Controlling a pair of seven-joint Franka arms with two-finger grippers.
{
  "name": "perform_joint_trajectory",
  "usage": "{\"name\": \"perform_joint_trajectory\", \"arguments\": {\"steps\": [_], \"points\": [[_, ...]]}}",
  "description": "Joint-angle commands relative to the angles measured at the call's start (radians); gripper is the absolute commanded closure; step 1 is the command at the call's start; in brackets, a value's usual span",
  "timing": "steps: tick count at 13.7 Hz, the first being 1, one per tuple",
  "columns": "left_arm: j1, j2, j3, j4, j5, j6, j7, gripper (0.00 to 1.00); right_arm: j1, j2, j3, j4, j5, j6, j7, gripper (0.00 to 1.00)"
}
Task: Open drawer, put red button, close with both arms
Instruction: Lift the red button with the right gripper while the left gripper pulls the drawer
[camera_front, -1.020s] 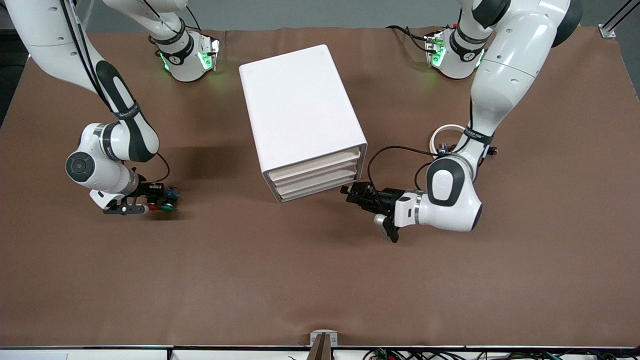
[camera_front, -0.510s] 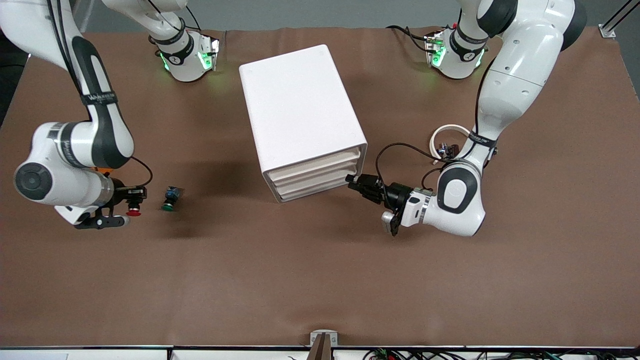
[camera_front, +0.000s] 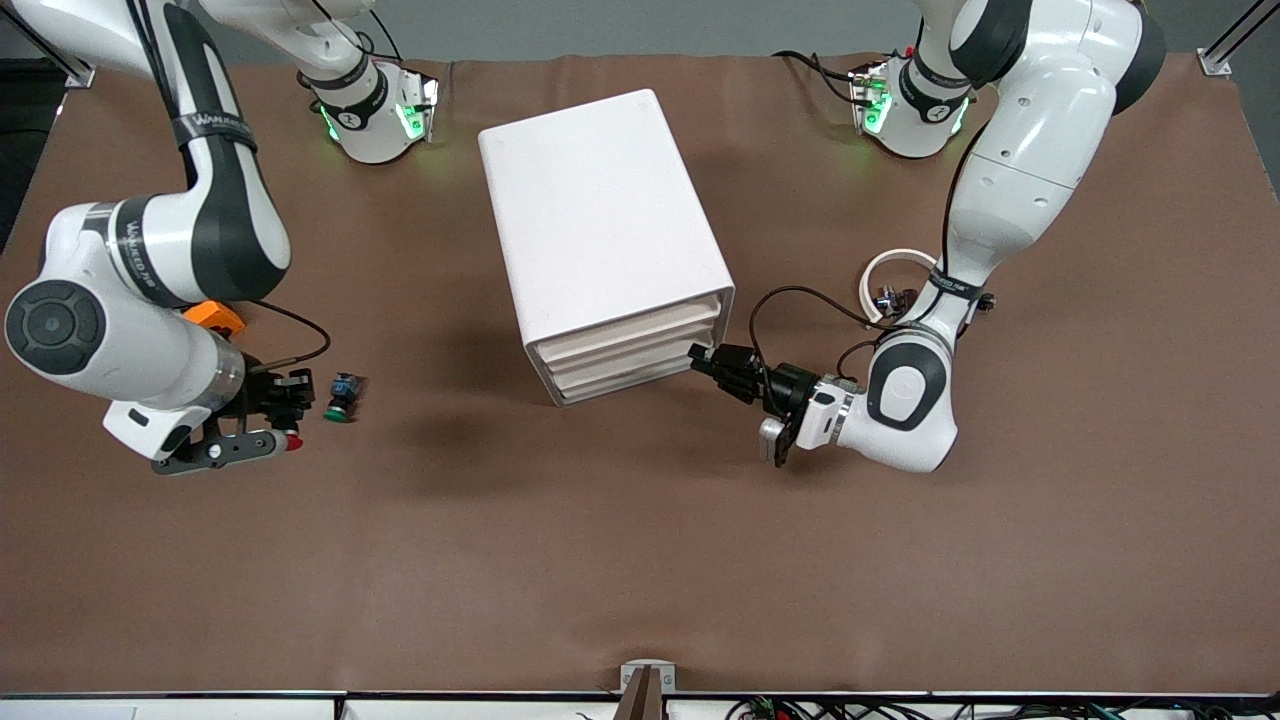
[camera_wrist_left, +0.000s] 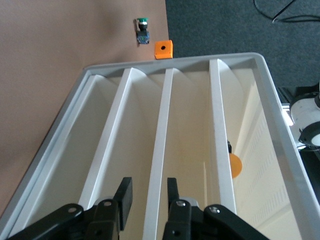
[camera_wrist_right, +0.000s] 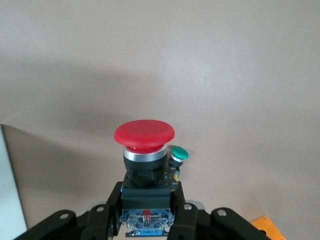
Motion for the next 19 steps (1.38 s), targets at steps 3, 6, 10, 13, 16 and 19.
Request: {"name": "perform_joint_trajectory", "arguments": {"steps": [3, 6, 10, 13, 16, 19], "points": [[0.007, -0.006, -0.003, -0.044, -0.033, -0.033, 0.048, 0.65, 0.104, 0.077, -0.005, 0.146, 0.002, -0.015, 0.003, 1.0], [0.001, -0.011, -0.001, -0.06, -0.033, -0.033, 0.066, 0.65, 0.161, 0.158, -0.004, 0.291, 0.0, -0.012, 0.003, 1.0], [-0.007, -0.011, -0.003, -0.061, -0.039, -0.033, 0.06, 0.65, 0.22, 0.221, -0.005, 0.383, -0.001, 0.073, 0.003, 1.0], [-0.015, -0.011, -0.004, -0.062, -0.068, -0.033, 0.06, 0.66, 0.247, 0.246, -0.005, 0.385, -0.001, 0.187, 0.0, 1.0], [-0.025, -0.011, -0.004, -0.08, -0.078, -0.025, 0.066, 0.69, 0.273, 0.261, -0.005, 0.385, -0.001, 0.242, 0.0, 1.0], [-0.038, -0.009, -0.004, -0.099, -0.081, -0.014, 0.065, 0.7, 0.317, 0.267, -0.005, 0.385, -0.001, 0.301, 0.001, 1.0]]}}
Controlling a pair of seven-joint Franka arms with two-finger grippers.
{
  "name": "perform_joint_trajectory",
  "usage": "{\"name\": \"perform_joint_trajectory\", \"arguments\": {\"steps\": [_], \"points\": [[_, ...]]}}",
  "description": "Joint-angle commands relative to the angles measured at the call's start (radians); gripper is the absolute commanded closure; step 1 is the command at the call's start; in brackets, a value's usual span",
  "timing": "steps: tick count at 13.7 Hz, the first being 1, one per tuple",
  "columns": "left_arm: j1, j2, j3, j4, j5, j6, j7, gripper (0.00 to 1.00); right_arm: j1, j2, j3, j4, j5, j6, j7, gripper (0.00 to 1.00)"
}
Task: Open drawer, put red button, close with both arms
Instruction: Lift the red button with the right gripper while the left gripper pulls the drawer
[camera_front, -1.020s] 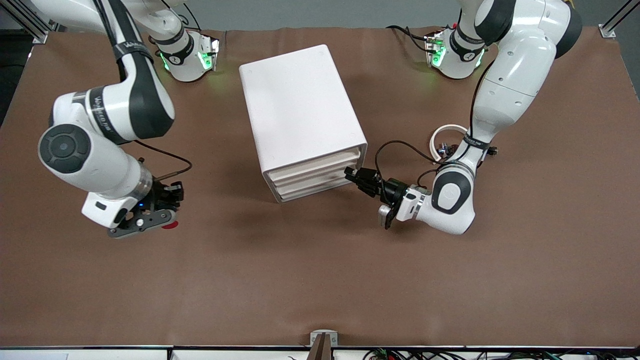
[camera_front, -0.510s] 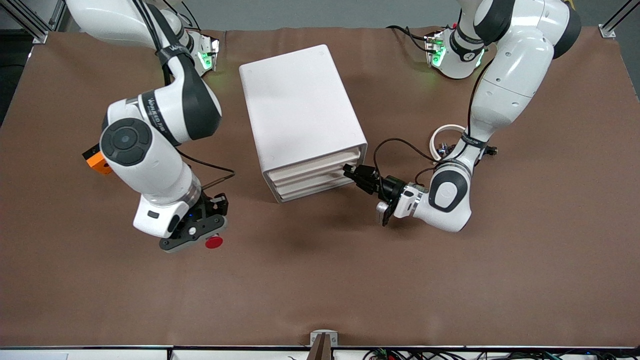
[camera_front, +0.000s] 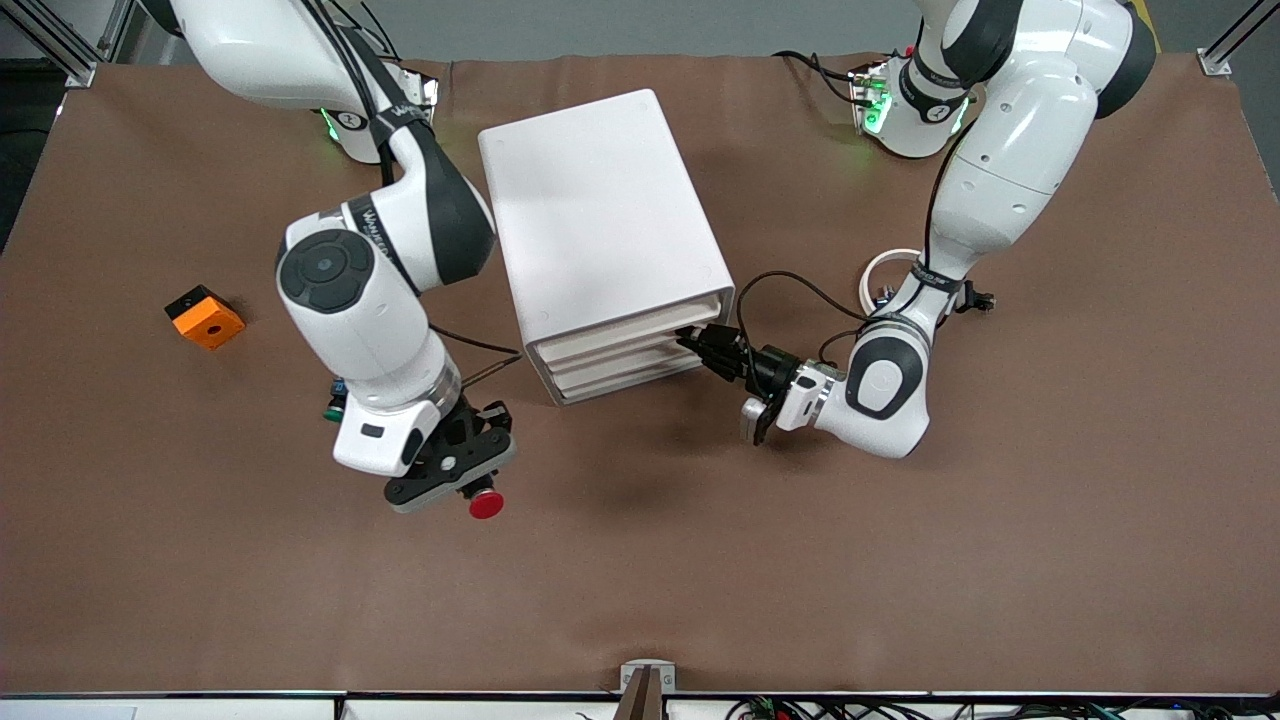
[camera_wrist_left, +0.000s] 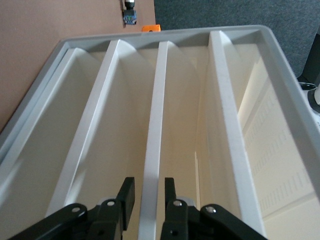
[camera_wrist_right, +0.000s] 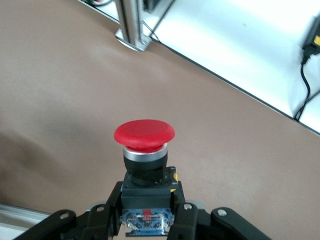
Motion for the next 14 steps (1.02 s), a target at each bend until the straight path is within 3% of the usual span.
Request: {"name": "perform_joint_trajectory", "arguments": {"steps": [1, 5, 14], "points": [[-0.005, -0.012, -0.001, -0.035, -0.03, 0.008, 0.021, 0.72, 0.04, 0.025, -0.008, 0.043, -0.002, 0.033, 0.001, 1.0], [-0.005, -0.009, -0.001, -0.031, -0.05, 0.009, 0.021, 1.0, 0.069, 0.041, -0.008, 0.042, -0.003, 0.078, 0.001, 1.0], [-0.002, 0.011, 0.01, 0.031, -0.116, 0.101, 0.002, 1.0, 0.068, 0.039, -0.008, 0.042, -0.003, 0.081, -0.005, 1.0]]}}
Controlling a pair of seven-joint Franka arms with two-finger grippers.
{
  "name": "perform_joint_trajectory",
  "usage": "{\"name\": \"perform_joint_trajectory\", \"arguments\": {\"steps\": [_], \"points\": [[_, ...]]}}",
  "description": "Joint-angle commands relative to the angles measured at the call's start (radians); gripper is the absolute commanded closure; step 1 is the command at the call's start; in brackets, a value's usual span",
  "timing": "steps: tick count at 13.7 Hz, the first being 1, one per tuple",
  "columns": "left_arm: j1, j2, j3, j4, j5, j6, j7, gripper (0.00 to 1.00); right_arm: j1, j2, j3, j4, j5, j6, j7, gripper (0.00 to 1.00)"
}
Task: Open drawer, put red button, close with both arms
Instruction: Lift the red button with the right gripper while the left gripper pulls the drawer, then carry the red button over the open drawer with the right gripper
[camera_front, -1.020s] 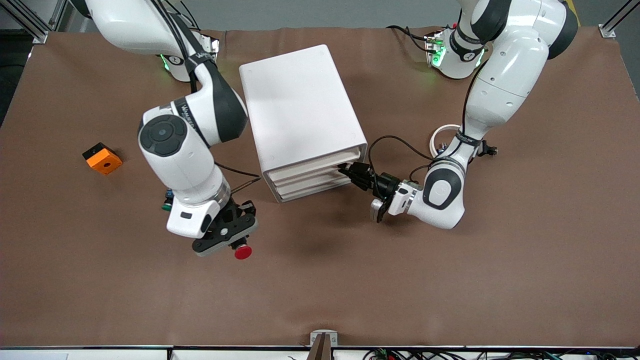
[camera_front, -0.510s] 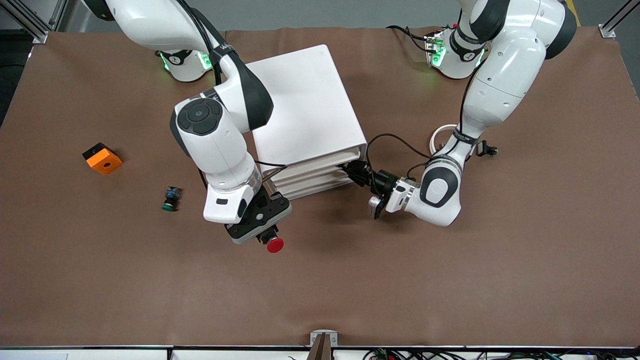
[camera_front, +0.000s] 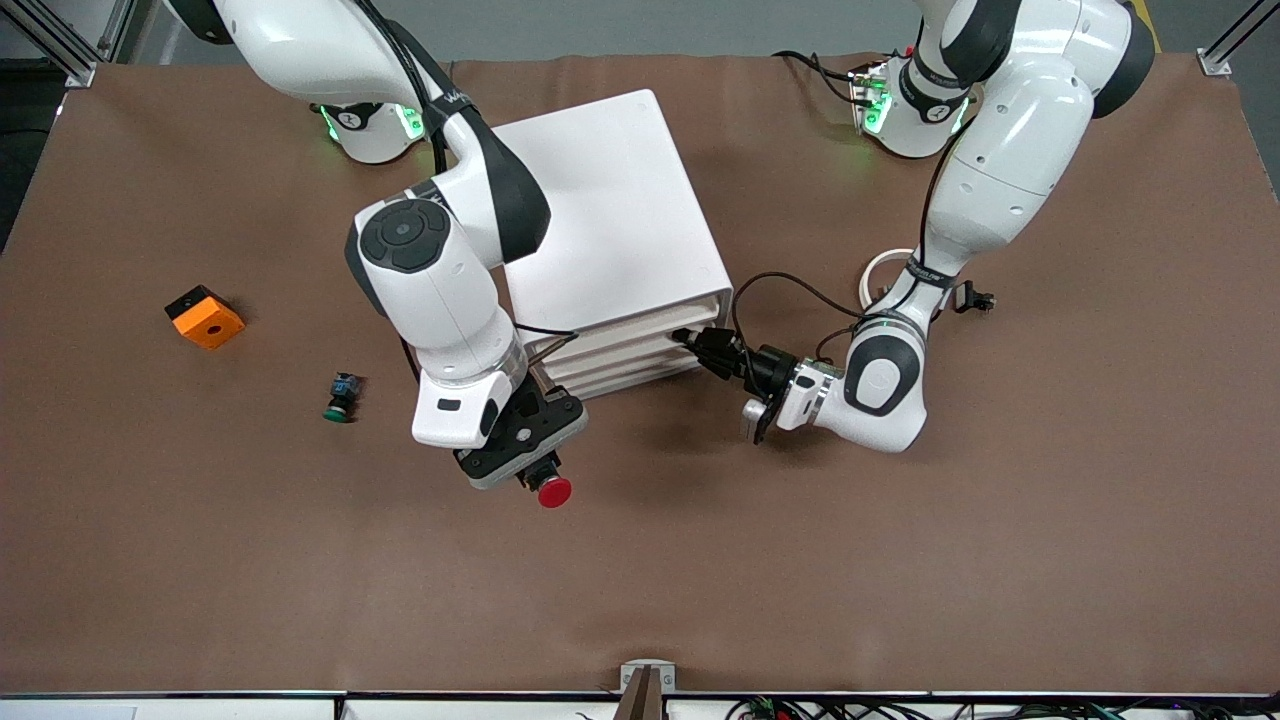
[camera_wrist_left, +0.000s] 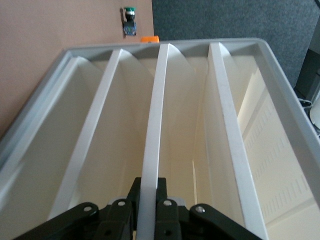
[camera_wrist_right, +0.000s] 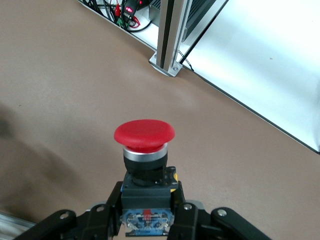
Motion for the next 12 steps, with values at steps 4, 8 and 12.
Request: {"name": "perform_joint_trajectory", "arguments": {"steps": [4, 8, 12], "points": [[0.014, 0.03, 0.022, 0.086, -0.056, 0.098, -0.004, 1.0, -0.006, 0.015, -0.005, 0.034, -0.002, -0.016, -0.005, 1.0], [0.014, 0.07, 0.023, 0.164, -0.062, 0.158, -0.018, 1.0, 0.006, 0.016, -0.006, 0.029, -0.005, -0.031, -0.038, 1.0], [0.014, 0.085, 0.023, 0.184, -0.06, 0.189, -0.029, 1.0, 0.01, 0.016, -0.005, 0.029, -0.002, -0.101, -0.3, 1.0]]}}
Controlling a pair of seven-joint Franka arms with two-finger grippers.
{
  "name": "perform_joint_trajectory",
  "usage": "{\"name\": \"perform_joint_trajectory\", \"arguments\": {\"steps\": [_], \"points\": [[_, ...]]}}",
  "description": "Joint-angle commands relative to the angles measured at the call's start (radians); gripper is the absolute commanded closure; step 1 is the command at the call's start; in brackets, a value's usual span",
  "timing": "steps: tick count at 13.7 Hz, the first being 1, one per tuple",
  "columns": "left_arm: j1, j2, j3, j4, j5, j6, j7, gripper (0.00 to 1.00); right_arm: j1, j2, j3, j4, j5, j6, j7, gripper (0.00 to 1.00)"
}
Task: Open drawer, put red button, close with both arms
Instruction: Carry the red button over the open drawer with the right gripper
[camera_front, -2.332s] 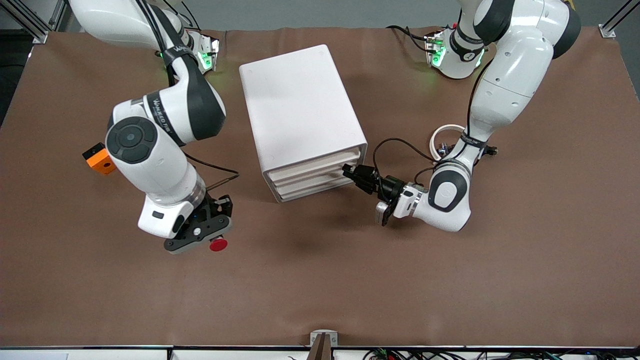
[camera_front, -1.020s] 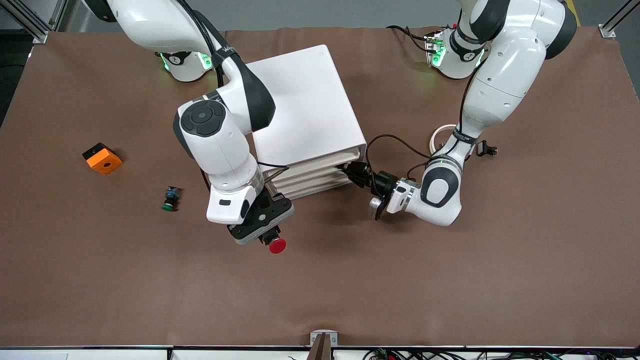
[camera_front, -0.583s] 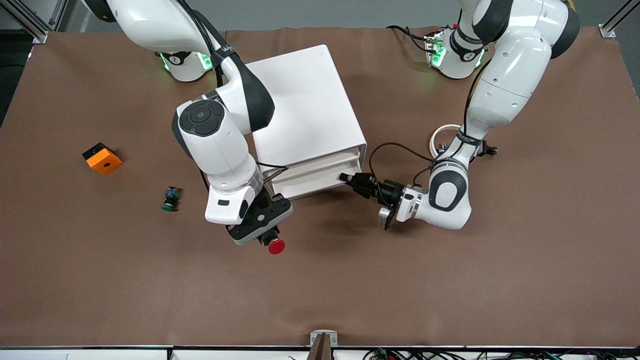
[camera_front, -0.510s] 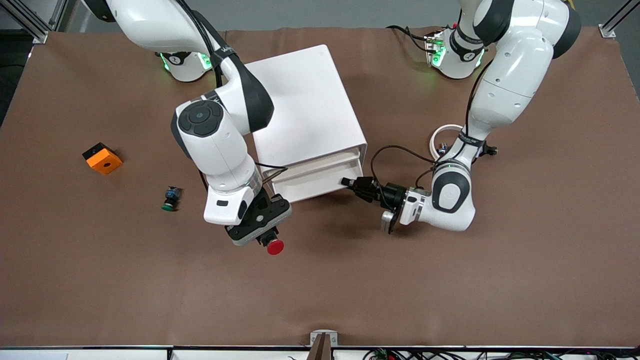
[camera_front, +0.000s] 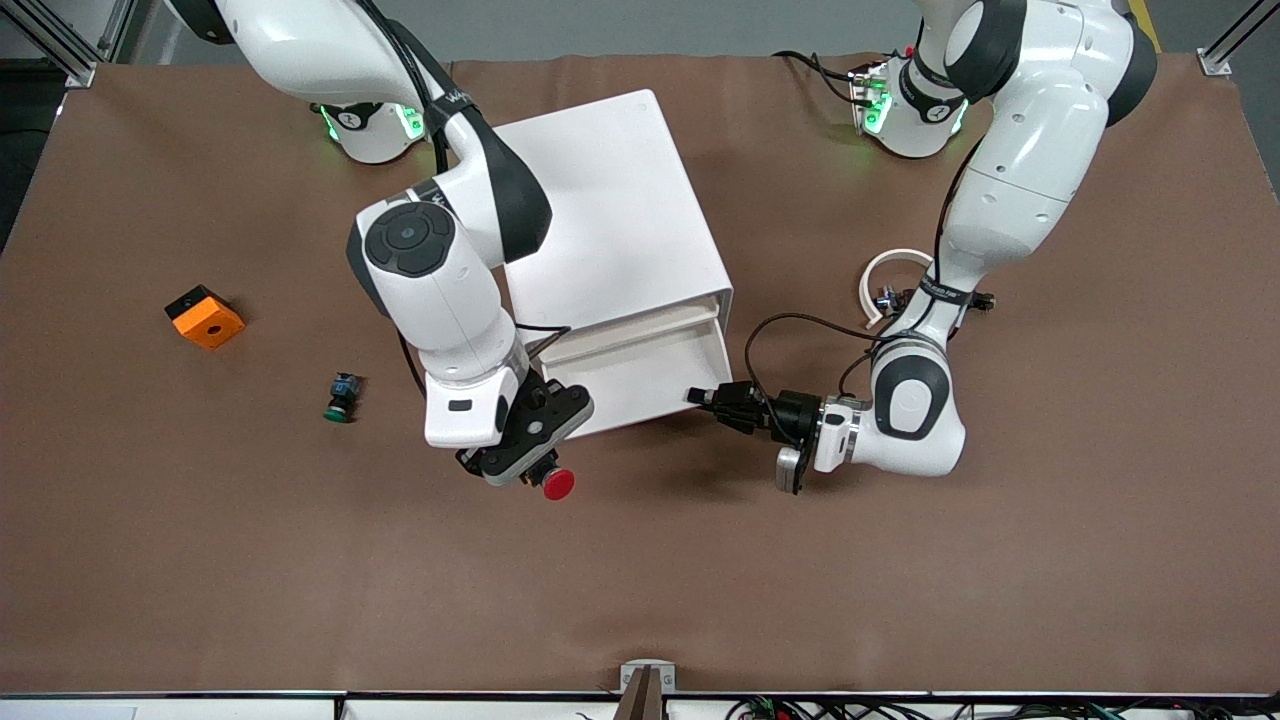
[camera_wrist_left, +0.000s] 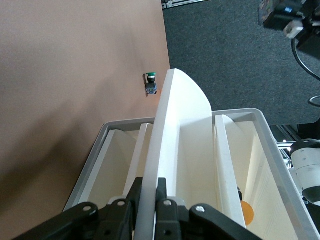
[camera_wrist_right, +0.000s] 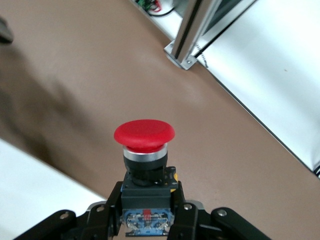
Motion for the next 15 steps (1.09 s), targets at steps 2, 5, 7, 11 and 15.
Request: {"name": "perform_joint_trajectory", "arguments": {"steps": [2, 5, 7, 11, 15], "points": [[-0.011, 0.04, 0.007, 0.055, -0.034, 0.069, -0.023, 0.99, 0.004, 0.015, 0.0, 0.031, -0.001, -0.075, -0.206, 1.0], [-0.011, 0.038, 0.007, 0.081, -0.035, 0.086, -0.041, 0.95, 0.015, 0.015, -0.001, 0.035, -0.005, -0.115, -0.345, 1.0], [-0.01, 0.037, 0.007, 0.104, -0.034, 0.086, -0.067, 0.95, 0.038, 0.015, -0.001, 0.037, -0.007, -0.159, -0.347, 1.0], [-0.005, 0.028, 0.007, 0.102, -0.026, 0.087, -0.103, 0.0, 0.078, 0.017, 0.006, 0.035, 0.007, -0.193, -0.347, 1.0], [-0.003, -0.046, 0.032, 0.104, -0.013, 0.1, -0.313, 0.0, 0.118, 0.044, 0.016, 0.031, 0.004, -0.195, -0.345, 1.0]]}}
